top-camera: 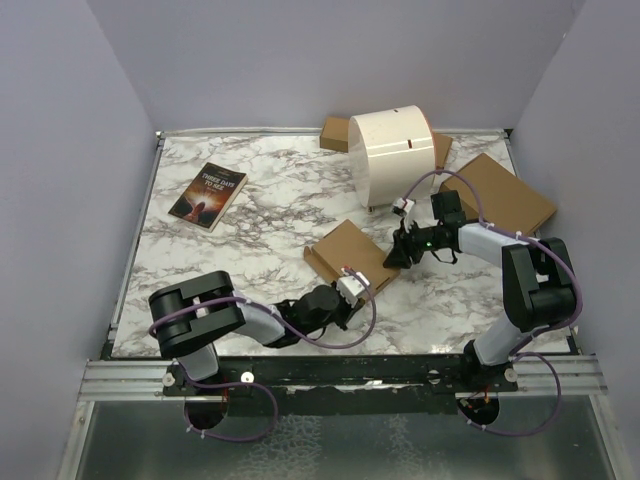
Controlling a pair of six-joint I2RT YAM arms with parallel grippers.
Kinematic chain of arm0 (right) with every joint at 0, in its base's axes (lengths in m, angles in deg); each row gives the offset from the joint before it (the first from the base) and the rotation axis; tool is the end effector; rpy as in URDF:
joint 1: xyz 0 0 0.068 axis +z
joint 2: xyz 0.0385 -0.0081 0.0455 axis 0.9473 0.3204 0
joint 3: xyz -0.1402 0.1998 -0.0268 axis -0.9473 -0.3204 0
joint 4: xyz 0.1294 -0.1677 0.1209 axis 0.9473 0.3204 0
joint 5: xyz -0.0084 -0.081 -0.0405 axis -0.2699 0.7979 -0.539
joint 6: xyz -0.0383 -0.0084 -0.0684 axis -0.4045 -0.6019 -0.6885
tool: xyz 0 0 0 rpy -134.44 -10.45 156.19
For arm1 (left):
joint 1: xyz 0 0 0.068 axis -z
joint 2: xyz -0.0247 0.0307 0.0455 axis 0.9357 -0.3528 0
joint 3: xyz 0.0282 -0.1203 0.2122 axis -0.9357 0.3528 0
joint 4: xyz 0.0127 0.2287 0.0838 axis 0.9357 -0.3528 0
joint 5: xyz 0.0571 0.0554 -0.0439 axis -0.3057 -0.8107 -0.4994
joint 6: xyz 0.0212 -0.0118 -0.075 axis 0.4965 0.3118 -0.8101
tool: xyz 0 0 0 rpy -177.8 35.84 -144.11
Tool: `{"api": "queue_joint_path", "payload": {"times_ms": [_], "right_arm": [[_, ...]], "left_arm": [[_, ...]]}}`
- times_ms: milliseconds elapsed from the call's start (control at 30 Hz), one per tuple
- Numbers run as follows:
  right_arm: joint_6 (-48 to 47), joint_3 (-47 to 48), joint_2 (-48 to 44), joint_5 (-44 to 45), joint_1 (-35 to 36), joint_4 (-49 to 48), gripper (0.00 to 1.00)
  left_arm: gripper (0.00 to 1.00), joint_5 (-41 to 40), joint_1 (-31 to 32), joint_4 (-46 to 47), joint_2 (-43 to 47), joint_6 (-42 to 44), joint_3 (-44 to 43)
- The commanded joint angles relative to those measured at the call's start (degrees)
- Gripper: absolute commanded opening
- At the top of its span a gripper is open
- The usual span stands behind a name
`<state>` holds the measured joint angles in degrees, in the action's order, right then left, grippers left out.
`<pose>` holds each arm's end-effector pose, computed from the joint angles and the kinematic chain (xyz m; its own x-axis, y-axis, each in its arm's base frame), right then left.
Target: Fold the paper box
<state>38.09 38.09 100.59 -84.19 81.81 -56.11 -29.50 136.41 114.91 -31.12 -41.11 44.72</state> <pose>0.2746 0.1028 0.1206 -0.6183 -0.3901 -0.6823 -0.7720 0.4643 0.4341 0.1295 -0.2796 0.1064 -0.3220 0.2095 -0.9233 0.8042 0.5751 -0.1500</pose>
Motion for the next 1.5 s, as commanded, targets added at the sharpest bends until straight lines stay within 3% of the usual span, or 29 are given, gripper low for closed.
{"api": "queue_joint_path", "payload": {"times_ms": [0,800,1100,1467], "right_arm": [[-1.16,1.1,0.92,-3.78,1.16,2.77,0.37],[-2.72,1.32,1.35,-2.84,2.5,3.64,0.37],[-2.59,1.32,1.63,-2.44,2.51,3.57,0.37],[-2.45,1.68,2.42,-1.46,2.51,3.68,0.37]], "left_arm": [[0.0,-0.88,-0.66,-6.0,2.51,-1.26,-2.77],[0.0,-2.66,-2.12,-21.31,3.92,-6.35,-11.78],[0.0,-1.17,-2.4,-23.1,3.9,-6.65,-12.48],[0.08,-0.24,-2.55,-24.76,4.16,-6.65,-12.65]]}}
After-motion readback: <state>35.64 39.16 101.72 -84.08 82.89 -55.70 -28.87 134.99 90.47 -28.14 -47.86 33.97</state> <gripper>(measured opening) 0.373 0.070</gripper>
